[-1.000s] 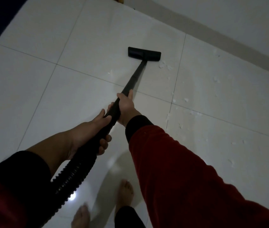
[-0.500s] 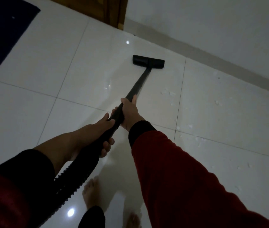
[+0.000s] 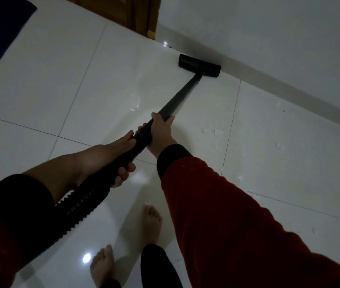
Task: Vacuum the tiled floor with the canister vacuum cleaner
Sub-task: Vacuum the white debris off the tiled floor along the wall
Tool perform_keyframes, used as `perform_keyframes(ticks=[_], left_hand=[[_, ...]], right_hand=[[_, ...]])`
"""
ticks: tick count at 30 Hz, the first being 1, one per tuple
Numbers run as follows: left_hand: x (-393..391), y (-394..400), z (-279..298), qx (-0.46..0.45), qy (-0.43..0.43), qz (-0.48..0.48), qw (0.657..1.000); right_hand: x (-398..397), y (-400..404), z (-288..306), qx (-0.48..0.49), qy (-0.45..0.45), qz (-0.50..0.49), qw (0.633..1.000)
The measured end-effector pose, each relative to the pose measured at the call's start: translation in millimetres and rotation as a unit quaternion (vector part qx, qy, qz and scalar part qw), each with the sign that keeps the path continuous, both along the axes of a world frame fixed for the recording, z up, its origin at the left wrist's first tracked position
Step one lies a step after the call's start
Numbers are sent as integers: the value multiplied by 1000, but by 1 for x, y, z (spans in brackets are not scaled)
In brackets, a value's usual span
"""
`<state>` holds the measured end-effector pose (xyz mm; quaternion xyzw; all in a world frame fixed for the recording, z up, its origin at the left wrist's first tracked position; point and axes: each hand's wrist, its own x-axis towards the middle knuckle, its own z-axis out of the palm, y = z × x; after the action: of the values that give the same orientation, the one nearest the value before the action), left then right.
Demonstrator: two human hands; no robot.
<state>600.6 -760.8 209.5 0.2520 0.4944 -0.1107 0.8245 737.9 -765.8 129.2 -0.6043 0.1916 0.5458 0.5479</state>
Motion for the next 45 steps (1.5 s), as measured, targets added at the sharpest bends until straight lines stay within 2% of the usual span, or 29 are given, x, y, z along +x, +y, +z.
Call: perform_keyframes(ticks=[4,11,19,27,33,45], left_hand=[[7,17,1,-15,10,22,1000],[2,8,6,-11,-4,72,997],[-74,-38,21,-13,5,82,997],[-183,-118,52,18,31,47,998],[-255,-196,68,7,17,65,998],[-243,-306,59,7,-8,68,998]], right_hand=[[8,17,-2,4,31,-26,999],[5,14,3,-3,35,11,999],[-73,-28,16,9,55,60,997],[-188,-113,37,11,52,63,997],[-262,-186,48,8,61,82,995],[-245,-288,55,-67,1,142,988]])
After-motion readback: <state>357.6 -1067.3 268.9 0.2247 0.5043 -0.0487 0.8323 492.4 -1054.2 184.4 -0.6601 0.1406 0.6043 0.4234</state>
